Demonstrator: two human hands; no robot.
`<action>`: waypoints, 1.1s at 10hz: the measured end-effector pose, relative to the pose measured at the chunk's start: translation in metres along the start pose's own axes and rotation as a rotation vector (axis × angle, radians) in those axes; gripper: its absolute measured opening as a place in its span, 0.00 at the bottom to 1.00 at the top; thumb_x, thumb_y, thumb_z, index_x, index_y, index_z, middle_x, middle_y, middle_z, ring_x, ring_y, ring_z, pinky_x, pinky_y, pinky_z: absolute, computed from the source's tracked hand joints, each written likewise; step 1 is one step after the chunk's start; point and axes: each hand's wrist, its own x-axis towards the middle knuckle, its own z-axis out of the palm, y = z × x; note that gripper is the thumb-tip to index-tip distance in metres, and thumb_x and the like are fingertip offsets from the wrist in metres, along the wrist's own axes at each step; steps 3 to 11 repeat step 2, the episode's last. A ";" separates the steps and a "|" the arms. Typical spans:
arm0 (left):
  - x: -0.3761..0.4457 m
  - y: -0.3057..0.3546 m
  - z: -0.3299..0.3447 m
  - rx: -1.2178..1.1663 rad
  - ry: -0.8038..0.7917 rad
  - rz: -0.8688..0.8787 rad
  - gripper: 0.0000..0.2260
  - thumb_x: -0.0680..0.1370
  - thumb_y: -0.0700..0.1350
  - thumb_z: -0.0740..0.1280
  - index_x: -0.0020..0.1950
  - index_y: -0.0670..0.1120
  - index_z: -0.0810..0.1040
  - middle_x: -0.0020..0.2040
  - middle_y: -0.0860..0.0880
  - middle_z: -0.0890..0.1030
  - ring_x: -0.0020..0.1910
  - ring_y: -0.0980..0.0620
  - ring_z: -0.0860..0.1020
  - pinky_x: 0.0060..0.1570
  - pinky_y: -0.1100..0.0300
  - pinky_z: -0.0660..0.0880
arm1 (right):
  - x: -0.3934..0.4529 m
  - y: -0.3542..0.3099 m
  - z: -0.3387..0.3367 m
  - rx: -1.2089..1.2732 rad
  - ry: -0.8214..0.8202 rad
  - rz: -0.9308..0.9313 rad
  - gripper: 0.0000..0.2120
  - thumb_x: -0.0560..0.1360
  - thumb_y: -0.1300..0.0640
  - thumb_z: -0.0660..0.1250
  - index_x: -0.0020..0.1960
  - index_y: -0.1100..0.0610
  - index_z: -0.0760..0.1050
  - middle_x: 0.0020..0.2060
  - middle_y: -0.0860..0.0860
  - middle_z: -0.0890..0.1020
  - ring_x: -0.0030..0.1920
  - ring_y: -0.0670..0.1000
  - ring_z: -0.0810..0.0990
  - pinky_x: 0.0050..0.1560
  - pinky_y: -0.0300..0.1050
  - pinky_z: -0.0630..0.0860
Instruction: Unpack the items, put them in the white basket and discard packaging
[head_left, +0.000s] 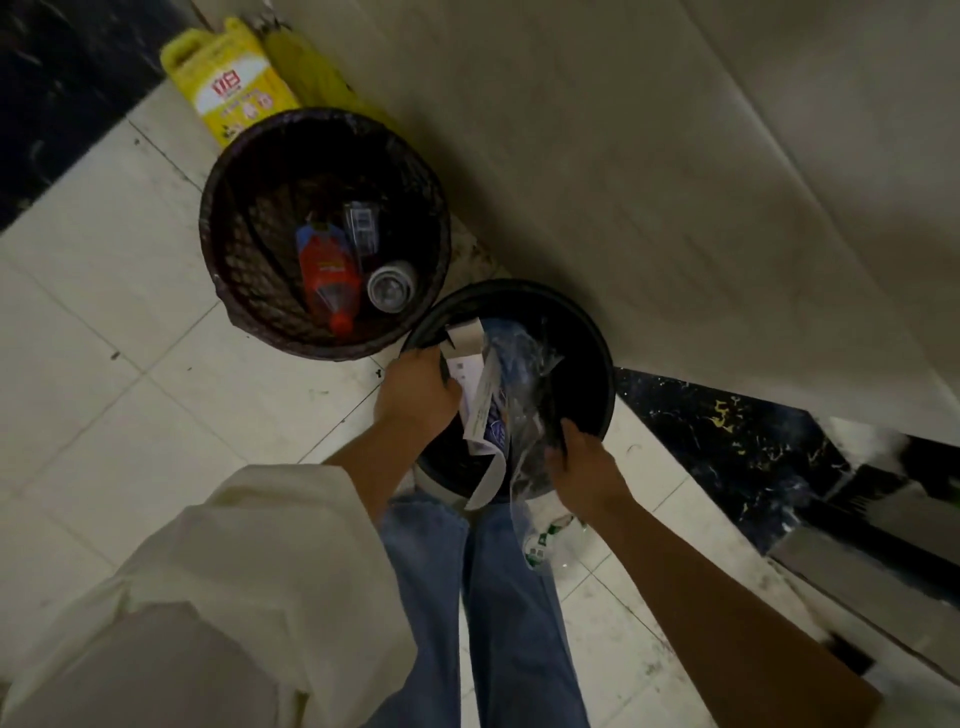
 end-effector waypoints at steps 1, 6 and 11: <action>0.003 0.004 -0.012 0.086 0.084 0.155 0.20 0.79 0.41 0.59 0.71 0.38 0.65 0.71 0.38 0.68 0.70 0.41 0.65 0.68 0.54 0.61 | 0.007 -0.008 -0.004 -0.111 -0.032 0.071 0.28 0.79 0.45 0.54 0.73 0.59 0.54 0.68 0.62 0.68 0.67 0.63 0.67 0.66 0.59 0.66; -0.005 0.010 -0.020 0.250 0.104 0.281 0.23 0.81 0.44 0.55 0.75 0.44 0.57 0.77 0.42 0.55 0.76 0.43 0.53 0.74 0.52 0.51 | 0.000 -0.014 -0.019 0.098 0.234 -0.062 0.20 0.79 0.52 0.55 0.64 0.65 0.69 0.60 0.63 0.76 0.61 0.62 0.73 0.61 0.55 0.70; -0.005 0.010 -0.020 0.250 0.104 0.281 0.23 0.81 0.44 0.55 0.75 0.44 0.57 0.77 0.42 0.55 0.76 0.43 0.53 0.74 0.52 0.51 | 0.000 -0.014 -0.019 0.098 0.234 -0.062 0.20 0.79 0.52 0.55 0.64 0.65 0.69 0.60 0.63 0.76 0.61 0.62 0.73 0.61 0.55 0.70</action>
